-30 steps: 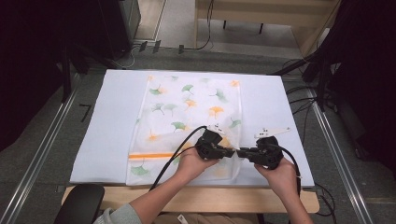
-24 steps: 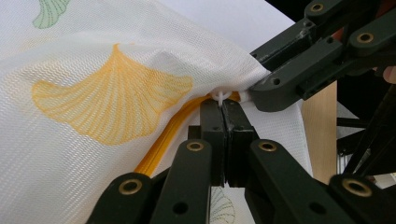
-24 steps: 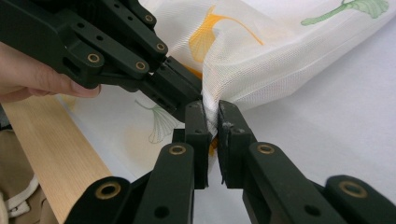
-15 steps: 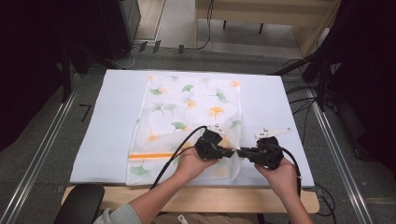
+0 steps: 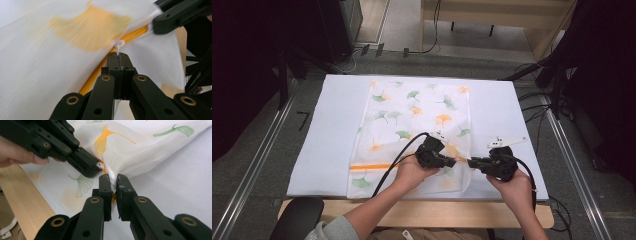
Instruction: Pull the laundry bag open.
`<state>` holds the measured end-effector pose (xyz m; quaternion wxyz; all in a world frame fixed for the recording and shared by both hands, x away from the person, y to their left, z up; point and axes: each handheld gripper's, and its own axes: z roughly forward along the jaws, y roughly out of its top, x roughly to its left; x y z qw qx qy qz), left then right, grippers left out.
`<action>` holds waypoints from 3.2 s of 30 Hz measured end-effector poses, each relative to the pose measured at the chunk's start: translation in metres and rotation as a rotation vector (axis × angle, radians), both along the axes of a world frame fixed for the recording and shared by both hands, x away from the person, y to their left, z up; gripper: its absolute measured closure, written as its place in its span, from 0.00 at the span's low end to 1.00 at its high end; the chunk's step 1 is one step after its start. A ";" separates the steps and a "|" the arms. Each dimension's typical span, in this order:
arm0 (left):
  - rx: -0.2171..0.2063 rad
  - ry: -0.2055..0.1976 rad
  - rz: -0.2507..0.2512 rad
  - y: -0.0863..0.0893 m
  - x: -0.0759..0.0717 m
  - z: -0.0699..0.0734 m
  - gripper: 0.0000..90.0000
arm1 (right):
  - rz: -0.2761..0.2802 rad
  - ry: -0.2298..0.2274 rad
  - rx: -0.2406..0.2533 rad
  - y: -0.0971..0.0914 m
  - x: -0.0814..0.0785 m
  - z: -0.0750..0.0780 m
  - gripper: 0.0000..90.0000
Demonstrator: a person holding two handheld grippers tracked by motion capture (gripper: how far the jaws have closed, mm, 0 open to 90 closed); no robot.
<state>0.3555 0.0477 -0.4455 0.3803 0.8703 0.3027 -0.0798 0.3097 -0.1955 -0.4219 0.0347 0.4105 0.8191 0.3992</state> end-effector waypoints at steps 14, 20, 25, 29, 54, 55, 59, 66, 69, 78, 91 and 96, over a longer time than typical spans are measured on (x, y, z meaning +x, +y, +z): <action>-0.006 -0.005 -0.028 0.011 -0.002 0.005 1.00 | 0.007 -0.002 -0.001 0.002 0.001 -0.001 0.95; -0.006 0.003 -0.020 0.012 -0.002 0.004 1.00 | 0.007 0.001 -0.002 0.002 0.001 -0.001 0.95; -0.003 0.012 -0.017 0.013 0.000 0.002 1.00 | 0.010 -0.001 0.002 0.002 0.001 -0.001 0.95; 0.000 0.030 -0.012 0.016 0.001 0.000 1.00 | 0.014 -0.002 -0.002 0.003 0.000 0.000 0.95; 0.040 0.060 0.043 0.062 0.000 0.002 1.00 | 0.011 0.015 -0.022 -0.004 0.004 -0.004 0.94; 0.036 0.059 0.045 0.062 0.000 0.002 1.00 | 0.011 0.016 -0.019 -0.004 0.004 -0.004 0.94; 0.030 0.051 0.049 0.063 0.001 0.003 1.00 | 0.008 0.019 -0.019 -0.004 0.004 -0.005 0.94; 0.020 0.051 0.052 0.063 0.001 0.002 1.00 | 0.012 0.020 -0.015 -0.004 0.005 -0.005 0.94; 0.015 0.061 0.059 0.065 0.002 0.001 1.00 | 0.014 0.021 -0.015 -0.004 0.005 -0.005 0.94; 0.058 0.078 0.090 0.078 0.005 -0.004 1.00 | 0.028 0.022 -0.039 -0.002 0.003 -0.005 0.94; 0.082 0.088 0.134 0.131 -0.007 0.003 1.00 | 0.038 0.033 -0.047 0.000 0.007 -0.007 0.94; 0.069 0.064 0.138 0.127 -0.007 0.006 1.00 | 0.026 0.029 -0.048 0.000 0.007 -0.006 0.95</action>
